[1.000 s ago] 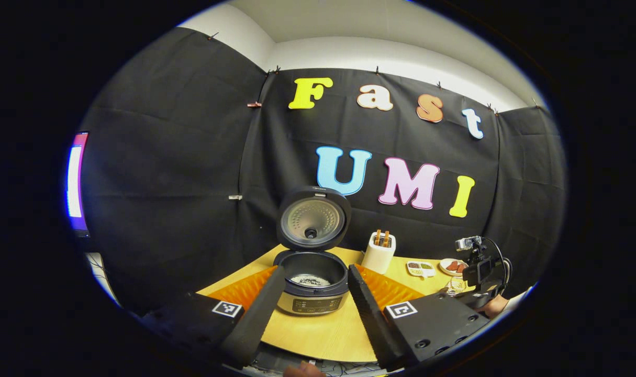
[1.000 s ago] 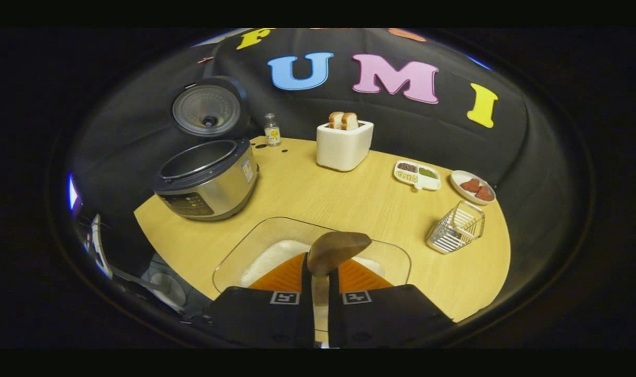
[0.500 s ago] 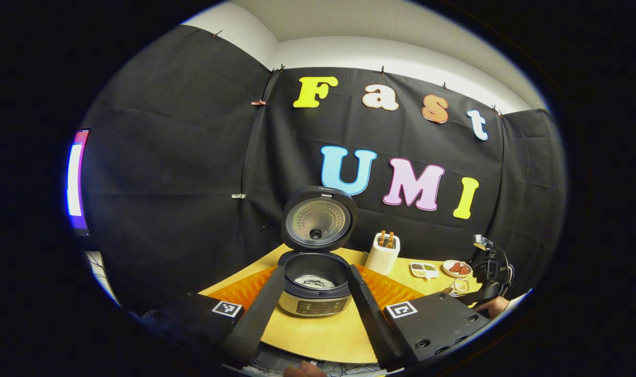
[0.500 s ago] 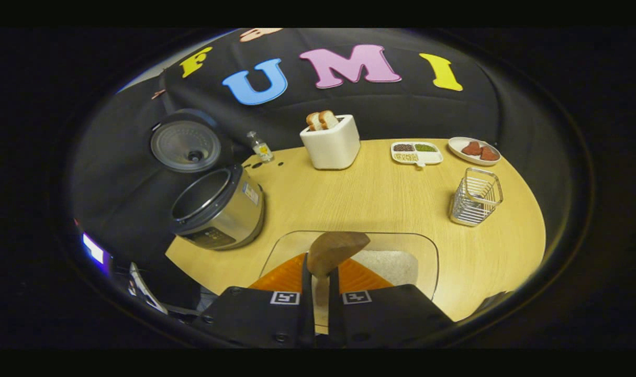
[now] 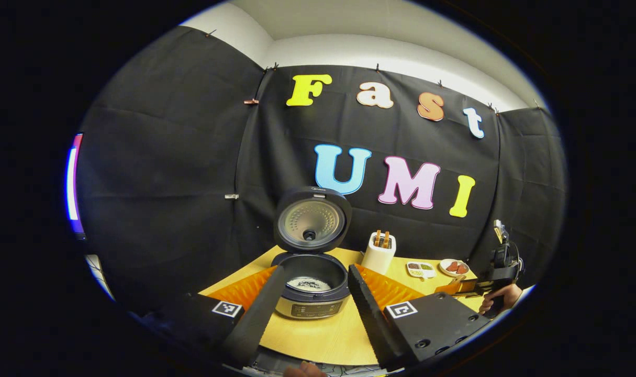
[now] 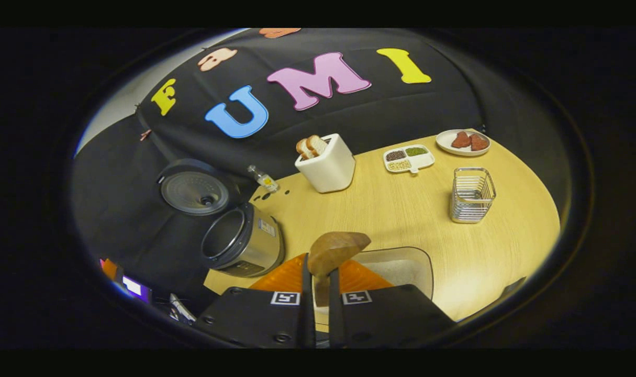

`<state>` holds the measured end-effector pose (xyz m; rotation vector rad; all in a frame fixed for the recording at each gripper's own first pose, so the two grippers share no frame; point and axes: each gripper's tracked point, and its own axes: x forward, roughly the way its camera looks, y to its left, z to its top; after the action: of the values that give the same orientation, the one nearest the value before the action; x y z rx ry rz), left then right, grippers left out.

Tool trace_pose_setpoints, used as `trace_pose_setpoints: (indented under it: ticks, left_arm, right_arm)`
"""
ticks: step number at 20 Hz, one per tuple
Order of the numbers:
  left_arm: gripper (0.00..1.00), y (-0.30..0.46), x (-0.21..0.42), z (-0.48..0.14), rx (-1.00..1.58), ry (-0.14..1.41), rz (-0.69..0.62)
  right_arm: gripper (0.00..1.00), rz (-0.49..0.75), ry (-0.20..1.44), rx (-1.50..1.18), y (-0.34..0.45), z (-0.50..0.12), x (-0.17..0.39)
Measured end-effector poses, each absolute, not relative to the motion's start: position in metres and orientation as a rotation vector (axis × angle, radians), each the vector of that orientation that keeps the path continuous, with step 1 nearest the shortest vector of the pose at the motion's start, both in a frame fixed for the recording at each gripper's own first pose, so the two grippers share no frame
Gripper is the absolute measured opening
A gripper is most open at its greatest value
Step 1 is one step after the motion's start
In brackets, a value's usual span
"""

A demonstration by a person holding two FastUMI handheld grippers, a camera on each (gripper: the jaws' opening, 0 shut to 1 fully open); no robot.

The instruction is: Close the left gripper, press the button to open the rice cooker; take a wooden spoon from the chopstick holder with the right hand, scoop a spoonful of rice and pour it into the rice cooker, then put the wooden spoon back into the chopstick holder.

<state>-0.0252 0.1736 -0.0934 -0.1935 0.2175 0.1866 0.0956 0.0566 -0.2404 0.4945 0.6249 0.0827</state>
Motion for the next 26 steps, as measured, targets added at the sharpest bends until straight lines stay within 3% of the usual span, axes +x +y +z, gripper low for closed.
trace_pose_setpoints:
  ticks: [1,2,3,6,8,10,12,13,18,20,21,26]
  left_arm:
    - [0.85,0.174,-0.024,-0.094,-0.189,0.218,0.187]
    - [0.85,0.176,-0.023,-0.093,-0.184,0.218,0.188]
    - [0.84,0.176,-0.023,-0.094,-0.18,0.219,0.189]
    - [0.85,0.183,-0.024,-0.095,-0.174,0.223,0.201]
    - [0.85,0.188,-0.027,-0.096,-0.17,0.226,0.213]
    - [0.85,0.195,-0.031,-0.097,-0.165,0.226,0.227]
    - [0.85,0.202,-0.037,-0.096,-0.161,0.224,0.239]
    - [0.85,0.206,-0.04,-0.097,-0.155,0.224,0.245]
    - [0.85,0.224,-0.057,-0.093,-0.129,0.218,0.267]
    - [0.85,0.232,-0.062,-0.095,-0.135,0.219,0.277]
    - [0.85,0.235,-0.065,-0.097,-0.142,0.219,0.282]
    - [0.85,0.251,-0.076,-0.099,-0.174,0.212,0.302]
  right_arm:
    - [0.14,0.09,0.614,0.509,0.056,-0.232,0.095]
    - [0.1,0.098,0.605,0.537,0.058,-0.224,0.096]
    - [0.19,0.104,0.59,0.567,0.059,-0.214,0.098]
    - [0.1,0.131,0.548,0.628,0.067,-0.183,0.108]
    - [0.19,0.158,0.524,0.663,0.079,-0.163,0.118]
    - [0.1,0.189,0.505,0.715,0.097,-0.145,0.129]
    - [0.19,0.218,0.493,0.758,0.118,-0.134,0.143]
    - [0.14,0.231,0.491,0.772,0.13,-0.13,0.152]
    - [0.19,0.296,0.487,0.753,0.204,-0.128,0.19]
    - [0.1,0.306,0.493,0.701,0.232,-0.136,0.207]
    - [0.14,0.308,0.498,0.67,0.245,-0.141,0.214]
    - [0.15,0.312,0.521,0.494,0.291,-0.173,0.234]
